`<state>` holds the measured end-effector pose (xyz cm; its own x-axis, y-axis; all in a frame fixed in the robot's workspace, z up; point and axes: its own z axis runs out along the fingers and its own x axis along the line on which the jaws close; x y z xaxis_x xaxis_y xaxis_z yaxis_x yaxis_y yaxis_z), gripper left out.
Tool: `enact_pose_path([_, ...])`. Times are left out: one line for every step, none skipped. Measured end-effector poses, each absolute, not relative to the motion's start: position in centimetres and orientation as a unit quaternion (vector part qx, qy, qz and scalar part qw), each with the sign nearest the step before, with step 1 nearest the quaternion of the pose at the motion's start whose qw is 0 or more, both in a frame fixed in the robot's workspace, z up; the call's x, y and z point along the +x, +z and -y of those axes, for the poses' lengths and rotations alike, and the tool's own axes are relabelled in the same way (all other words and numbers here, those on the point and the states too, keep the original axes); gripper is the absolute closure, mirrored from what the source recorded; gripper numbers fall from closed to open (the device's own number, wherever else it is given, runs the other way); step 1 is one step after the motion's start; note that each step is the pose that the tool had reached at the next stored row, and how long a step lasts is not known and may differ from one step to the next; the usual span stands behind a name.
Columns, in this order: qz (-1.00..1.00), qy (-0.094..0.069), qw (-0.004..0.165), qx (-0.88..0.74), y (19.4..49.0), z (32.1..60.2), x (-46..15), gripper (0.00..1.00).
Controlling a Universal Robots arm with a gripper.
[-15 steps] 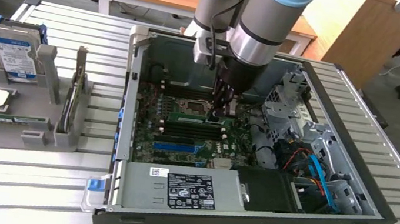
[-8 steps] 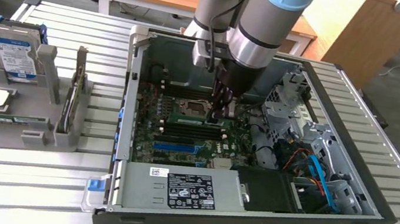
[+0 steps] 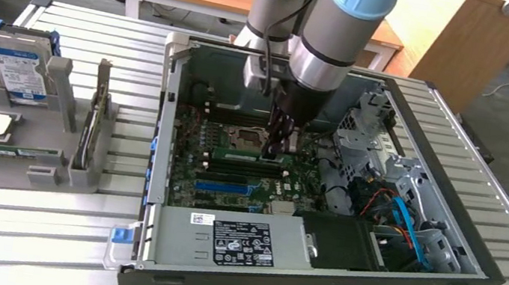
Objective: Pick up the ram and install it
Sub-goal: 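Insert the ram into the slot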
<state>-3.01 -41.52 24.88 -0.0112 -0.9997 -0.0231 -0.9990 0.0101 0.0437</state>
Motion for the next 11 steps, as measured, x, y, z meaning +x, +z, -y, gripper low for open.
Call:
enact_pose_path([0.711, -0.024, 0.007, 0.703, 24.79, 41.52, -3.01, 0.88])
enact_pose_path([0.711, -0.024, 0.007, 0.703, 24.72, 41.52, -3.01, 0.88])
enact_pose_path([0.711, -0.024, 0.007, 0.703, 24.64, 41.52, -3.01, 0.88])
enact_pose_path([0.711, -0.024, 0.007, 0.703, 24.63, 41.52, -3.01, 0.88])
enact_pose_path([0.711, -0.024, 0.007, 0.703, 24.63, 41.52, -3.01, 0.88])
enact_pose_path([0.711, -0.024, 0.007, 0.703, 24.63, 41.52, -3.01, 0.88])
enact_pose_path([0.711, -0.024, 0.007, 0.703, 24.62, 41.52, -3.01, 0.88])
enact_pose_path([0.711, -0.024, 0.007, 0.703, 24.61, 41.52, -3.04, 0.88])
enact_pose_path([0.711, -0.023, 0.007, 0.703, 24.58, 41.52, -3.09, 0.88])
enact_pose_path([0.711, -0.023, 0.007, 0.703, 24.54, 41.52, -3.13, 0.88])
enact_pose_path([0.711, -0.023, 0.007, 0.703, 24.53, 41.52, -3.15, 0.88])
